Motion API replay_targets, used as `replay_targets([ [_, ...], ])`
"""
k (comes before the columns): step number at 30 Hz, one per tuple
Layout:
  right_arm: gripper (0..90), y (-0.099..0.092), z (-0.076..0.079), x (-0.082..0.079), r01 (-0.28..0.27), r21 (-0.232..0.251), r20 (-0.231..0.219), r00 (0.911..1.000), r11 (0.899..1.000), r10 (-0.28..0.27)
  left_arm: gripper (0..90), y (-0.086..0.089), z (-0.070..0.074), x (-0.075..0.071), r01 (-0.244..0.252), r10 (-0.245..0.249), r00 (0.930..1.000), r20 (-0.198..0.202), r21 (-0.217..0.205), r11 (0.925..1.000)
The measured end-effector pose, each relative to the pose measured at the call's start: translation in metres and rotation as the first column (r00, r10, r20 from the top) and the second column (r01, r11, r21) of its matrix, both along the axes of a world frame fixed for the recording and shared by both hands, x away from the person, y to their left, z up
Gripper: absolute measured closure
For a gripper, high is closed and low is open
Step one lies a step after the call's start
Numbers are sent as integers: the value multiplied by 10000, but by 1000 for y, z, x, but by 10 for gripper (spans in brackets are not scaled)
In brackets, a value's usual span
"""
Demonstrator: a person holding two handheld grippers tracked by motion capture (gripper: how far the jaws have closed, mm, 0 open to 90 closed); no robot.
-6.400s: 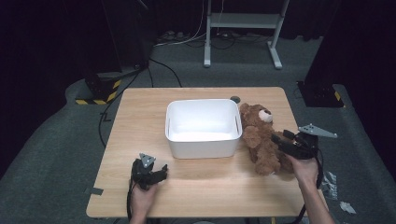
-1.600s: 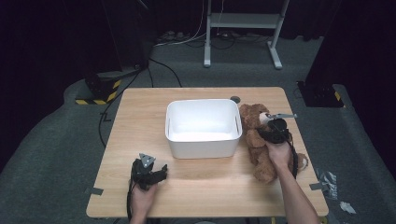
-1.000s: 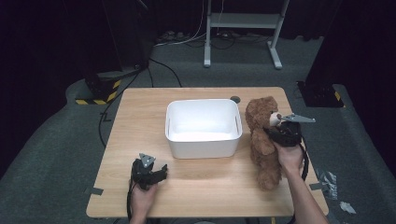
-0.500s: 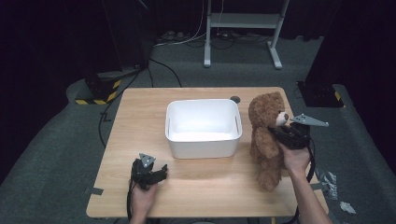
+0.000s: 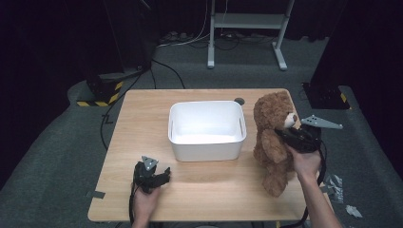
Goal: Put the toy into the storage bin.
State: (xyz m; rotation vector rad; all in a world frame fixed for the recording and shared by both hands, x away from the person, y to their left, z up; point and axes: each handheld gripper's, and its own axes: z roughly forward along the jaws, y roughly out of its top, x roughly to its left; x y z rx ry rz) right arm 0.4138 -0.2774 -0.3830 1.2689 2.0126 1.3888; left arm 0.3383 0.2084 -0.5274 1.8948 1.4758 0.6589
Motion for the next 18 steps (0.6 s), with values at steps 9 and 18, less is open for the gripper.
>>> replay_targets([
  [9, 714, -3, 9, -6, -153, 213, 30, 9999, 9997, 152, 251, 0, 0, 0, -5, 5, 10000, 2, -14, 10000],
  [18, 712, -6, 15, -9, -248, 375, 106, 9996, 9990, 244, 250, 0, 0, 0, 0, 0, 10000, 3, -9, 10000],
])
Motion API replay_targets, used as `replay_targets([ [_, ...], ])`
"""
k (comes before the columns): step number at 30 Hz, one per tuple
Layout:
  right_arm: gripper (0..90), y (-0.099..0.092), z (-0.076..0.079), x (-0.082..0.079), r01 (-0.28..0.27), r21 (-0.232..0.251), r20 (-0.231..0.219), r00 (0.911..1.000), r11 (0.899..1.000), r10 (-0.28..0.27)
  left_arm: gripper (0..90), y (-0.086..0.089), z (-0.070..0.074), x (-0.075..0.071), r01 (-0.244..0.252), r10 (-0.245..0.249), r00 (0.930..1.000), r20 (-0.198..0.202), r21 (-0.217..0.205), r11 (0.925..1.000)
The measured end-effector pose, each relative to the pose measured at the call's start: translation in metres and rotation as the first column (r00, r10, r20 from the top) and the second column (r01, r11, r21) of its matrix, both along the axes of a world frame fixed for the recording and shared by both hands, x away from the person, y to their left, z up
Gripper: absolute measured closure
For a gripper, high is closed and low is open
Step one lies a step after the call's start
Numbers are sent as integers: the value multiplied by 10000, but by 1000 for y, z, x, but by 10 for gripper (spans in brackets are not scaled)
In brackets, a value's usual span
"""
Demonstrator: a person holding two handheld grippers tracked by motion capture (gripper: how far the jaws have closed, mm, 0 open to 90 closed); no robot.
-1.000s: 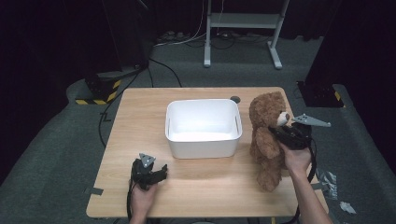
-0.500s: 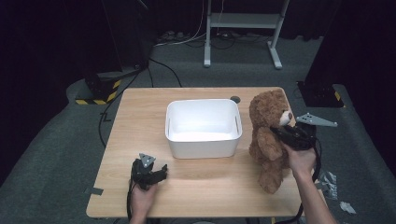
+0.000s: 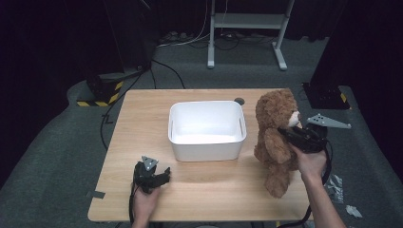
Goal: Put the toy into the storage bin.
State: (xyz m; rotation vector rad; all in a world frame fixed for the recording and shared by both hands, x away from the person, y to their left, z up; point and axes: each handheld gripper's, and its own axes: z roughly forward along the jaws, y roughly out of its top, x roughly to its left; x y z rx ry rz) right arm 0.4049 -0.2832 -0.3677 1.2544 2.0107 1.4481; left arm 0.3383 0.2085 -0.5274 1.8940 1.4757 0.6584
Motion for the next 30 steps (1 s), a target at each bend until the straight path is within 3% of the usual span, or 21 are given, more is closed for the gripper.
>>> replay_targets([
  [15, 713, 1, 11, -6, -262, 173, 336, 9991, 9995, 256, 250, 0, 0, 0, 1, -1, 10000, -4, 2, 10000],
  [30, 711, -2, 16, -9, -330, 284, 380, 9988, 9991, 319, 250, 0, 0, 0, 10, -10, 10000, 4, 6, 10000],
])
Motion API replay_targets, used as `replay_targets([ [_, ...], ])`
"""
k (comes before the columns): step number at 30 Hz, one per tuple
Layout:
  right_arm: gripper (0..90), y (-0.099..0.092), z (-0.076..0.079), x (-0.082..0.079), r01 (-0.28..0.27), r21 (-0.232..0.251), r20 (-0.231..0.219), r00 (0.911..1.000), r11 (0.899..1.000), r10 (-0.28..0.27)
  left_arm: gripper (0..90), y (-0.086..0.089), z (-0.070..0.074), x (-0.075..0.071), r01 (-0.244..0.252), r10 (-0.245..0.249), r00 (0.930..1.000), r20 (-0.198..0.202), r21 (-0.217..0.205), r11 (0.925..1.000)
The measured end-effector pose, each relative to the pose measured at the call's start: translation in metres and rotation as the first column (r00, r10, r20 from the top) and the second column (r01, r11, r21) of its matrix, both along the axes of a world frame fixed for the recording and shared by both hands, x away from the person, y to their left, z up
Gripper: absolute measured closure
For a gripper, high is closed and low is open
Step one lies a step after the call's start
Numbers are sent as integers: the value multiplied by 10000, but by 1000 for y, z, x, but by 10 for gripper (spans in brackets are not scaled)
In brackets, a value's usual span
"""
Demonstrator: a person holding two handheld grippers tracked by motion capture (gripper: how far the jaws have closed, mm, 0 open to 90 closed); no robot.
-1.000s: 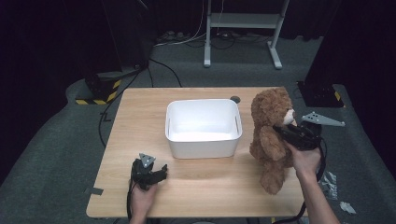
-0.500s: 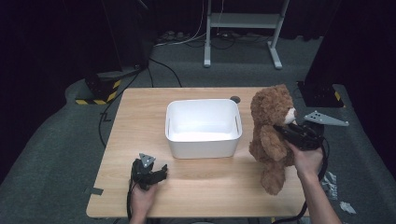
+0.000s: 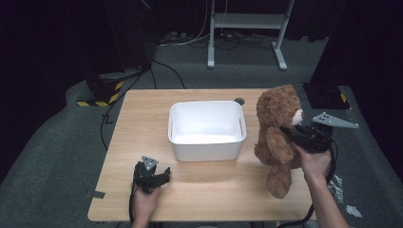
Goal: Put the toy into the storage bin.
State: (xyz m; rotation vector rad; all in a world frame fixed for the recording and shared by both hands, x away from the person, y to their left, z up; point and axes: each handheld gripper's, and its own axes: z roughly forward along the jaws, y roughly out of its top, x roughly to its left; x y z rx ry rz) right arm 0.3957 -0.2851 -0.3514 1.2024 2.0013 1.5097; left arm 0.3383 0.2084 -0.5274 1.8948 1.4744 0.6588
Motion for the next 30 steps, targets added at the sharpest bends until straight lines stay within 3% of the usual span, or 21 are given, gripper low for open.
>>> replay_targets([
  [13, 710, 0, 2, -1, -112, 60, 71, 9999, 9999, 111, 250, 0, 0, 0, -31, 31, 10000, 31, -33, 10000],
  [30, 707, 4, 18, -1, -289, 135, 285, 9992, 9995, 285, 250, -1, 0, 0, -62, 62, 10000, 11, -25, 10000],
])
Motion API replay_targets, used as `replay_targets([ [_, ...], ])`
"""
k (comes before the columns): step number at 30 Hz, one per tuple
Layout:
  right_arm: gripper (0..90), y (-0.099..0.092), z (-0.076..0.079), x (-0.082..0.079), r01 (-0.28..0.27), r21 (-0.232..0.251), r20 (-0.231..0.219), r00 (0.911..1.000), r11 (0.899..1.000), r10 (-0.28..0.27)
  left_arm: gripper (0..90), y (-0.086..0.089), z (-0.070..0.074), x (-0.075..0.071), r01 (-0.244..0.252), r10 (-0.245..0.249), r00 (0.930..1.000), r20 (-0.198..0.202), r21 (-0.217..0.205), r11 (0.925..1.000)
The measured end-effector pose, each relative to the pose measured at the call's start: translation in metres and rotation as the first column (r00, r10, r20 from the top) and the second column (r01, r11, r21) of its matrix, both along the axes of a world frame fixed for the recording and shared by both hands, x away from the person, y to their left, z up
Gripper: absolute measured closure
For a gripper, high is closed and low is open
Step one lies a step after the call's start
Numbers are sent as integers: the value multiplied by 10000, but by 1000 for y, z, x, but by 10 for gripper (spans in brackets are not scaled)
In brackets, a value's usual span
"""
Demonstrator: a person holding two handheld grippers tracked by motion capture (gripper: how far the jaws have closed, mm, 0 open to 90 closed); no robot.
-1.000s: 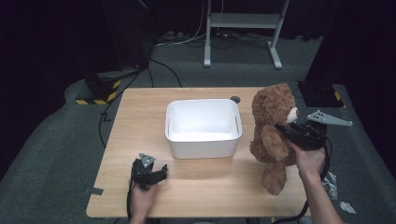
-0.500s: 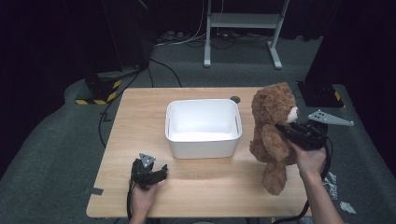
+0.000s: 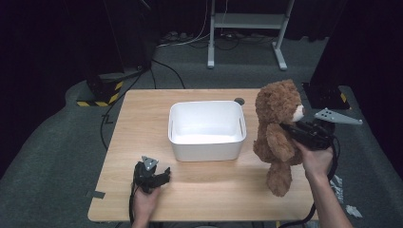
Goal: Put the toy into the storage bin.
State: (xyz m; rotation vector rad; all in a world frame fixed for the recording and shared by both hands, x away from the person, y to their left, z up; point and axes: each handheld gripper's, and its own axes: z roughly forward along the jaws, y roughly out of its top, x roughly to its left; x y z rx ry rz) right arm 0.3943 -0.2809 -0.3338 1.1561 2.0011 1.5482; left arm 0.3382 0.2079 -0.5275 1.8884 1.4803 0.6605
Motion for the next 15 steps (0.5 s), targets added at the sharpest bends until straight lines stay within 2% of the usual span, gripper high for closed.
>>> replay_targets([
  [4, 706, 3, 6, 1, -92, -32, 144, 9999, 10000, 92, 251, 0, 0, 0, 17, -17, 10000, 5, 18, 10000],
  [15, 704, 12, 17, 5, -440, -234, 159, 9989, 9988, 444, 251, 0, 0, 0, -6, 6, 10000, 10, 3, 10000],
])
